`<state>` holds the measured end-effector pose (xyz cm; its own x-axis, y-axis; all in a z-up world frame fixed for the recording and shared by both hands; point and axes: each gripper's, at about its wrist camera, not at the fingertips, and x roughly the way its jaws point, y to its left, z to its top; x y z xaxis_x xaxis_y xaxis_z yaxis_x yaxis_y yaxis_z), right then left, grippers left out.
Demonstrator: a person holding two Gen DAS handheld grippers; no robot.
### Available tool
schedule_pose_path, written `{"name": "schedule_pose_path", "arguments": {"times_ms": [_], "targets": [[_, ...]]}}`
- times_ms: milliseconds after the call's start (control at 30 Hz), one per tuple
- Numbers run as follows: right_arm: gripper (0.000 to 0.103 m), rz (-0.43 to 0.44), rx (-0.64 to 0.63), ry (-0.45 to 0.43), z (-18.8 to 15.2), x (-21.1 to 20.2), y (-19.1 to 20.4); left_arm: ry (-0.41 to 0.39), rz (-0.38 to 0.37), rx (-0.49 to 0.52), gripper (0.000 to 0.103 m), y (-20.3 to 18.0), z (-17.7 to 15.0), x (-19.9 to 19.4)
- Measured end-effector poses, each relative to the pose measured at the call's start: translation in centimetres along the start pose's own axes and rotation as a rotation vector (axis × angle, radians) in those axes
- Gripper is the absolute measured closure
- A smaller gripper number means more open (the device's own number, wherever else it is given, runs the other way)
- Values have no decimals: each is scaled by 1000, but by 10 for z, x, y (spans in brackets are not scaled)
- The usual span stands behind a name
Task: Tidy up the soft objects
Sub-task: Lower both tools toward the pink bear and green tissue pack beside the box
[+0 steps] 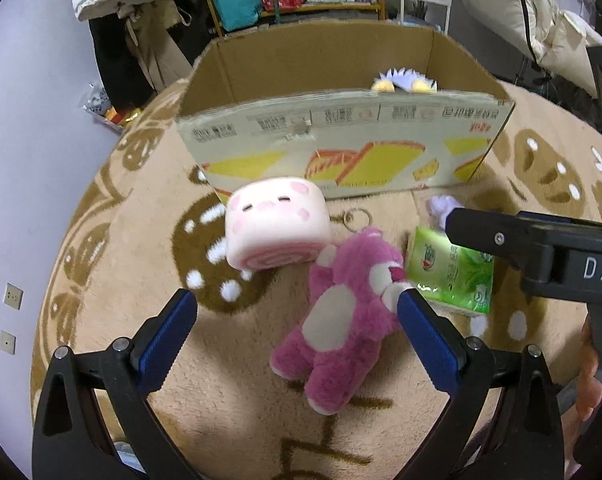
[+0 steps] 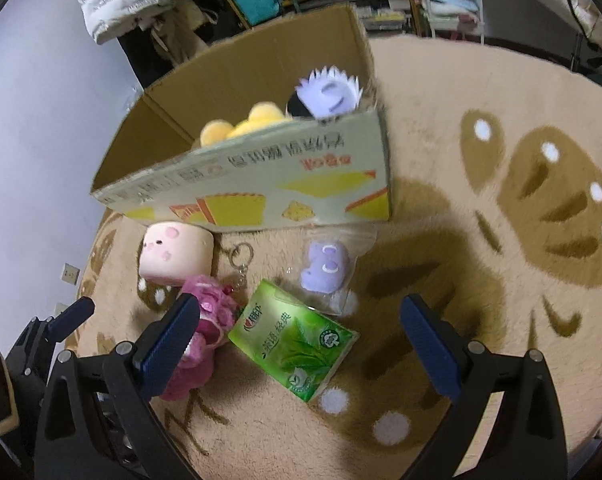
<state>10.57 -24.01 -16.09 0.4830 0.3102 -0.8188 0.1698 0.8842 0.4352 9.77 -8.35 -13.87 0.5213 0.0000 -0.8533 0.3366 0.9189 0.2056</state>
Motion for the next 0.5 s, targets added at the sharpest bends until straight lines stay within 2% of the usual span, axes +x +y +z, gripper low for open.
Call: {"name": "schedule_pose_path", "arguments": {"times_ms": [267,367,500], "targets": [[0,-9,3,55,-1,17,1,30,-54,-18,4,-1,3,12],[0,-15,9,68,-1,23,0,38,-87,-8,4,-4,4,13],[0,-16,7,77,0,27,3,35,-93,18,4,-11,4,13]]}}
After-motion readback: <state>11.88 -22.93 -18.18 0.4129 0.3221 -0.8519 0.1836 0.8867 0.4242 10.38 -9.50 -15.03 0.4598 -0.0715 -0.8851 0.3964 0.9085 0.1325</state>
